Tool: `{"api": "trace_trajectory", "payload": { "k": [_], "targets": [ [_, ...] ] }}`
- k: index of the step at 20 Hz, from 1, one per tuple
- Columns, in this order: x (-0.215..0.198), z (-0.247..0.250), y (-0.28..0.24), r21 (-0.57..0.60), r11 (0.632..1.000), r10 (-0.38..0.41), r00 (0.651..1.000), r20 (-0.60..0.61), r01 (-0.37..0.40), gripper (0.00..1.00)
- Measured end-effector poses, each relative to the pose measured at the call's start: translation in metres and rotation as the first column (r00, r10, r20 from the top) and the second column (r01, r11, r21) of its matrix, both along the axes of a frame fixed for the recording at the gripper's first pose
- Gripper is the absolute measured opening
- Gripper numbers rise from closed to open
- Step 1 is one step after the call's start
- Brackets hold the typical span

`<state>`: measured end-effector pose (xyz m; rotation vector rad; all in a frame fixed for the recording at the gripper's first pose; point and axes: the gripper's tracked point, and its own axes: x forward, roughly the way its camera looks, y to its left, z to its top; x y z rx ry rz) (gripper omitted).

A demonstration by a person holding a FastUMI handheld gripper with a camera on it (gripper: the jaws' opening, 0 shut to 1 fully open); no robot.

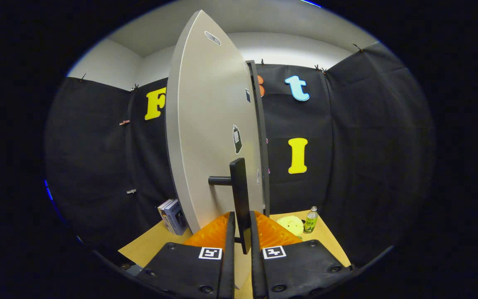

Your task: Open the shoe cabinet door, grab the shoes and put them into the shoe cabinet, then close the shoe cabinet door.

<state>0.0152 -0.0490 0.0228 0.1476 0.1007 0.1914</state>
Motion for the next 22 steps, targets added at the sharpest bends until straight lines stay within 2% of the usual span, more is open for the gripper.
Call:
{"api": "trace_trajectory", "payload": {
  "k": [5,10,22],
  "targets": [
    [0.0,-0.002,-0.02,0.003,1.0,-0.018,1.0,-0.016,0.018,0.2],
    [0.006,-0.002,-0.04,0.0,0.997,-0.076,0.997,-0.019,0.076,0.15],
    [-0.019,-0.01,-0.041,-0.005,0.993,-0.115,0.993,-0.035,0.115,0.15]
  ]
}}
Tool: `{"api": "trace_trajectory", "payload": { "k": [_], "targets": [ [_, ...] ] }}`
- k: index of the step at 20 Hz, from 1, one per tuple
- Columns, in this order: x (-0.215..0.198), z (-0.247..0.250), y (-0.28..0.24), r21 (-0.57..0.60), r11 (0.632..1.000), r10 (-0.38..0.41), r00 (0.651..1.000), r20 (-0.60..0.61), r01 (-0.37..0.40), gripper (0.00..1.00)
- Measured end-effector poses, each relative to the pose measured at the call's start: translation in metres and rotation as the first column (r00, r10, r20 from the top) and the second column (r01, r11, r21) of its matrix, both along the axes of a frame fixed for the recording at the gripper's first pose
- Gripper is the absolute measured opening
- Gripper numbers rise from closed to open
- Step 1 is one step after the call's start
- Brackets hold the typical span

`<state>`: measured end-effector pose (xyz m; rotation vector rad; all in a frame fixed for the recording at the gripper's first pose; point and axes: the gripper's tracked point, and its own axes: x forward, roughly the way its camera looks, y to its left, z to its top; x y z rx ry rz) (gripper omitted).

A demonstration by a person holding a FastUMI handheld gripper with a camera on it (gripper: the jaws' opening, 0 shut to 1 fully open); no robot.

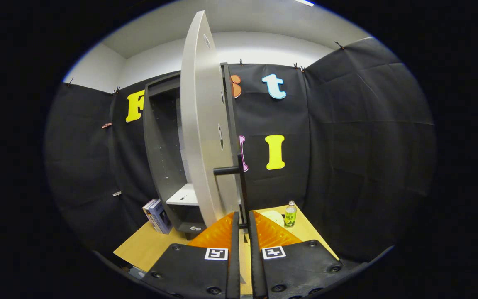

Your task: Open the shoe cabinet door, grab the shoes and put them into the shoe cabinet, then close the shoe cabinet door.

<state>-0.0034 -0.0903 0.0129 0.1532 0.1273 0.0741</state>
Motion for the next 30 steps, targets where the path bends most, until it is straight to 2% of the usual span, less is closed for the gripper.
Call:
{"api": "trace_trajectory", "payload": {
  "k": [6,8,9,11,12,13,16,17,18,20,24,28,30],
  "targets": [
    [-0.047,-0.056,0.026,-0.044,0.997,0.064,0.989,-0.13,-0.07,0.15],
    [-0.06,-0.08,0.045,-0.006,0.994,0.105,0.976,-0.192,-0.108,0.15],
    [-0.067,-0.092,0.056,0.022,0.992,0.13,0.965,-0.228,-0.128,0.19],
    [-0.077,-0.119,0.077,0.049,0.986,0.168,0.942,-0.29,-0.161,0.36],
    [-0.078,-0.133,0.091,0.058,0.982,0.188,0.928,-0.321,-0.179,0.49],
    [-0.078,-0.144,0.104,0.068,0.977,0.211,0.916,-0.343,-0.2,0.5],
    [-0.078,-0.174,0.141,0.094,0.961,0.274,0.884,-0.379,-0.258,0.93],
    [-0.076,-0.188,0.151,0.096,0.958,0.285,0.875,-0.392,-0.269,0.95],
    [-0.072,-0.205,0.162,0.099,0.956,0.293,0.862,-0.415,-0.277,0.93],
    [-0.066,-0.236,0.181,0.113,0.953,0.3,0.838,-0.456,-0.28,0.98],
    [-0.055,-0.298,0.215,0.135,0.948,0.314,0.785,-0.534,-0.287,0.97],
    [-0.032,-0.346,0.238,0.148,0.949,0.314,0.774,-0.55,-0.28,0.98],
    [-0.018,-0.367,0.244,0.13,0.952,0.302,0.781,-0.547,-0.277,0.98]
  ]
}}
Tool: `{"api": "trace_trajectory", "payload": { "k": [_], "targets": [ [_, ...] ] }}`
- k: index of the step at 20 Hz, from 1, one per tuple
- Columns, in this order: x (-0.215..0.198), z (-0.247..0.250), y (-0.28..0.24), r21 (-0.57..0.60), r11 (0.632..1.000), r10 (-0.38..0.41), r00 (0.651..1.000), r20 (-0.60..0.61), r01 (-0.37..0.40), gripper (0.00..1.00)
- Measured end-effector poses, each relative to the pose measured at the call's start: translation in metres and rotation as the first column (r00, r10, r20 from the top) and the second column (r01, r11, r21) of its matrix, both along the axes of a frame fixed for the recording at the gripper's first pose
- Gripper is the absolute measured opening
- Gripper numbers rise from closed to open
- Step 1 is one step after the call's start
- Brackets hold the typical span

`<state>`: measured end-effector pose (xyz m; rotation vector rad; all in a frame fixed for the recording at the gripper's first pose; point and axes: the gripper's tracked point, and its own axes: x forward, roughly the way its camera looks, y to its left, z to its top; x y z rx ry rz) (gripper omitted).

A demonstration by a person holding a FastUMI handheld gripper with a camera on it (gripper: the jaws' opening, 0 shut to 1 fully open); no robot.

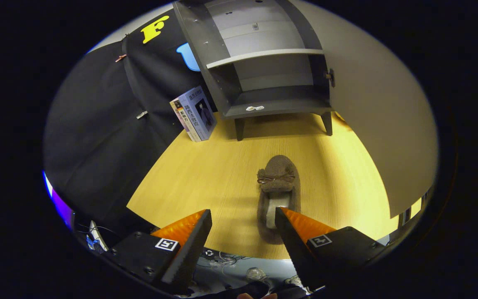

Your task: Open the shoe cabinet door, grab the shoes and put them into the shoe cabinet, then close the shoe cabinet door.

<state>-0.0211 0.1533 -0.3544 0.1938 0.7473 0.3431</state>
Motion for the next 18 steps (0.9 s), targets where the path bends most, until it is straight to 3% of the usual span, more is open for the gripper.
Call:
{"api": "trace_trajectory", "payload": {
  "k": [3,9,12,15,18],
  "targets": [
    [0.019,-0.036,0.007,-0.048,0.999,0.005,1.0,-0.019,-0.006,0.98],
    [0.067,-0.088,0.016,-0.097,0.993,-0.07,0.997,-0.007,0.07,0.98],
    [0.097,-0.102,0.018,-0.115,0.985,-0.129,0.992,0.016,0.13,0.77],
    [0.12,-0.112,0.009,-0.168,0.967,-0.185,0.982,0.047,0.19,0.66],
    [0.123,-0.109,0.013,-0.141,0.977,-0.157,0.987,0.039,0.161,0.15]
  ]
}}
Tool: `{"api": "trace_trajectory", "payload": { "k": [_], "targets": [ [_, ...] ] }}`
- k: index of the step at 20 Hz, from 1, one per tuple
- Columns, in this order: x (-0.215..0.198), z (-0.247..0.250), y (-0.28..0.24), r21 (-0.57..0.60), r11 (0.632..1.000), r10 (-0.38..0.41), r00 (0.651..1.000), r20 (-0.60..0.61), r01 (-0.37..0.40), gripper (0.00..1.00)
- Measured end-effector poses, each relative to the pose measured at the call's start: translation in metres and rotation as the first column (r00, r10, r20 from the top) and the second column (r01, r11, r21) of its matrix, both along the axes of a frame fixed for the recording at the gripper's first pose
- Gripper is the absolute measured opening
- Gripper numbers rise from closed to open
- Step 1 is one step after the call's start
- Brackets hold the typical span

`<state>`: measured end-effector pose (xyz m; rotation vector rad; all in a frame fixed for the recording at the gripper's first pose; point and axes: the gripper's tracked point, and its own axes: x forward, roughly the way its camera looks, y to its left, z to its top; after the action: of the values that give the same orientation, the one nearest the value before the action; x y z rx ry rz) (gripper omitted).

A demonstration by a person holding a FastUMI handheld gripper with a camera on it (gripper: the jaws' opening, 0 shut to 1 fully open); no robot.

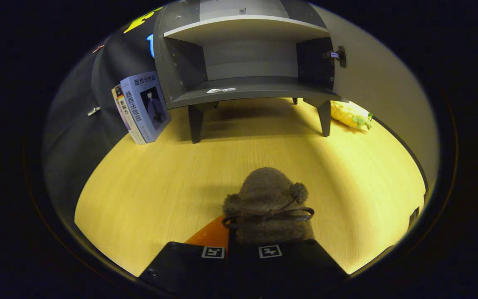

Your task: Open the shoe cabinet door, grab the shoes and put them into the shoe cabinet, then close the shoe cabinet door.

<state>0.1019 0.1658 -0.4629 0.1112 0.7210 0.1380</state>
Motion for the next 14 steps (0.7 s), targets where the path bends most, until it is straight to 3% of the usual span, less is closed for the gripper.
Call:
{"api": "trace_trajectory", "payload": {
  "k": [2,7,14],
  "targets": [
    [-0.004,0.007,0.0,0.033,0.999,0.031,0.999,-0.006,-0.031,0.05],
    [0.001,0.074,-0.019,0.056,0.998,0.002,0.999,0.04,-0.004,0.05],
    [0.019,0.209,-0.028,0.103,0.995,-0.025,0.997,0.076,0.017,0.05]
  ]
}}
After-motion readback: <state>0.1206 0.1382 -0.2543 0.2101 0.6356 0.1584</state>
